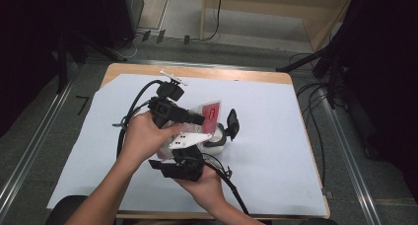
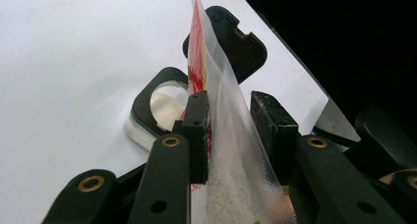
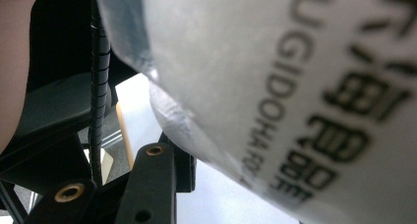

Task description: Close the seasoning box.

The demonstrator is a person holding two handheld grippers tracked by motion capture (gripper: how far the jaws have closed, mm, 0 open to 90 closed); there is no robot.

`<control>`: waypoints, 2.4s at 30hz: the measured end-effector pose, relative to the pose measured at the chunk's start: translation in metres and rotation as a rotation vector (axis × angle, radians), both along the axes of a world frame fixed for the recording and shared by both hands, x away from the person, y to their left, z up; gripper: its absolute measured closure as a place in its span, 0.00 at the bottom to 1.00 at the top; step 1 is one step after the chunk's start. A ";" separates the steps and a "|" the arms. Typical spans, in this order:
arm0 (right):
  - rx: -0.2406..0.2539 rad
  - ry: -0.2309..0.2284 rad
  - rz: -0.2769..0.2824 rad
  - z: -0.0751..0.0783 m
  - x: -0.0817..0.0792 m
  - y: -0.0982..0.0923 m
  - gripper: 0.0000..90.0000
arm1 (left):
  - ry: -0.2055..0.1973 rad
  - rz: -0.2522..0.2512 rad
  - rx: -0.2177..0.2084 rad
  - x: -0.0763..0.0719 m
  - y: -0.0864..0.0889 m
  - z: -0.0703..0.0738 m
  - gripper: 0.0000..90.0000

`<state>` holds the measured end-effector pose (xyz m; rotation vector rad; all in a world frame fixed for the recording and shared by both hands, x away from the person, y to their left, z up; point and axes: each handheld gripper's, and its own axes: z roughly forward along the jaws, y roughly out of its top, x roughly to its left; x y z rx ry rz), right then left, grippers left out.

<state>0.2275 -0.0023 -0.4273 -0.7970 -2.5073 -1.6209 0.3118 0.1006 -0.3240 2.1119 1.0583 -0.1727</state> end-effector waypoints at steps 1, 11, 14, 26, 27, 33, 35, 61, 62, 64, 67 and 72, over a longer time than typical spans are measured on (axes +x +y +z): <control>0.000 0.000 0.000 0.000 0.000 0.000 0.71 | 0.000 0.000 0.000 0.000 0.000 0.000 0.78; 0.001 -0.006 0.004 0.002 0.000 0.000 0.71 | -0.011 0.000 0.002 -0.002 0.000 0.002 0.77; 0.005 -0.003 0.010 0.001 0.001 0.000 0.71 | -0.012 0.004 0.006 -0.002 0.000 0.002 0.77; -0.006 -0.014 0.021 0.002 0.003 -0.001 0.71 | -0.020 0.011 -0.011 -0.001 0.002 0.003 0.76; -0.011 -0.022 0.024 0.003 0.003 -0.001 0.71 | -0.023 0.012 -0.014 -0.001 0.002 0.004 0.76; -0.020 -0.040 0.029 0.003 0.004 -0.002 0.71 | -0.020 0.012 -0.004 -0.001 0.002 0.003 0.77; -0.018 -0.035 0.029 0.000 0.004 -0.002 0.70 | -0.014 0.007 0.006 0.000 0.001 0.000 0.77; 0.031 -0.007 -0.002 -0.003 -0.003 0.000 0.69 | -0.035 -0.016 0.022 -0.005 -0.005 0.002 0.78; 0.029 -0.007 -0.002 -0.003 -0.003 0.000 0.69 | -0.032 -0.019 0.022 -0.004 -0.004 0.002 0.78; 0.027 -0.010 -0.002 -0.004 -0.003 0.001 0.69 | -0.030 -0.016 0.020 -0.004 -0.003 0.001 0.78; 0.026 -0.020 0.001 -0.005 -0.003 0.001 0.68 | -0.029 -0.018 0.020 -0.004 -0.004 0.001 0.78; 0.031 -0.055 0.009 -0.007 -0.005 0.002 0.65 | -0.010 -0.021 0.033 -0.003 -0.002 0.000 0.77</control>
